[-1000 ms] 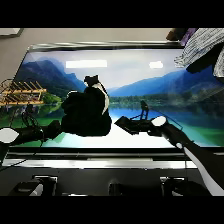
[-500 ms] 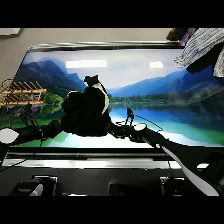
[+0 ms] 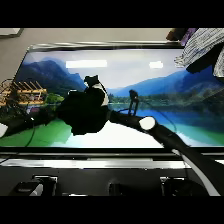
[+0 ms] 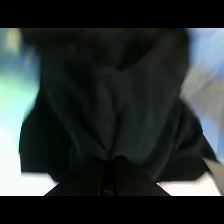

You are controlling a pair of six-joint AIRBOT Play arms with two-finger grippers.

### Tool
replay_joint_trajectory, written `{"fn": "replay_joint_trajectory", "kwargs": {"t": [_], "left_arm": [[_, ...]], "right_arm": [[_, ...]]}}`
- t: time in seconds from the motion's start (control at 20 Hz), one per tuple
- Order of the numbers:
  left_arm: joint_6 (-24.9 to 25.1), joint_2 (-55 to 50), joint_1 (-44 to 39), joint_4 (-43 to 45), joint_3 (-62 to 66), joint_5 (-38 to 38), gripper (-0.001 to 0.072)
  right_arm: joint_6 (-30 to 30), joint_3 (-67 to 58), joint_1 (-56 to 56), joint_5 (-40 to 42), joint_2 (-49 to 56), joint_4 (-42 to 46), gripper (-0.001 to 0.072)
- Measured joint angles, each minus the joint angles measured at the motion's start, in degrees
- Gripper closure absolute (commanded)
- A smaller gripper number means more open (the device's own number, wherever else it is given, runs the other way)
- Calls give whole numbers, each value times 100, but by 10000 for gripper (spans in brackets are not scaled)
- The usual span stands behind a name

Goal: Fold the clothes and pants, and hang the long-sleeved shirts on hangers.

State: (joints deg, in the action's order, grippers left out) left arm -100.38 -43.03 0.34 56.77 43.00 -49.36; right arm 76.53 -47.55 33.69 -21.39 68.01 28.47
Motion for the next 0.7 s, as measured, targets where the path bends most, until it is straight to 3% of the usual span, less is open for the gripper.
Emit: {"fn": "replay_joint_trajectory", "kwargs": {"t": [0.15, 0.35, 0.7], "left_arm": [[2, 0, 0, 289, 1069, 345, 679], [210, 48, 0, 645, 2625, 527, 678], [505, 765, -4, 964, 3950, 608, 678]], "right_arm": [[1279, -828, -544, -925, -940, 2214, 674], [2009, -2446, -1001, -2437, -1805, 4304, 674], [2295, -4592, -1152, -4382, -3067, 5241, 674]]}}
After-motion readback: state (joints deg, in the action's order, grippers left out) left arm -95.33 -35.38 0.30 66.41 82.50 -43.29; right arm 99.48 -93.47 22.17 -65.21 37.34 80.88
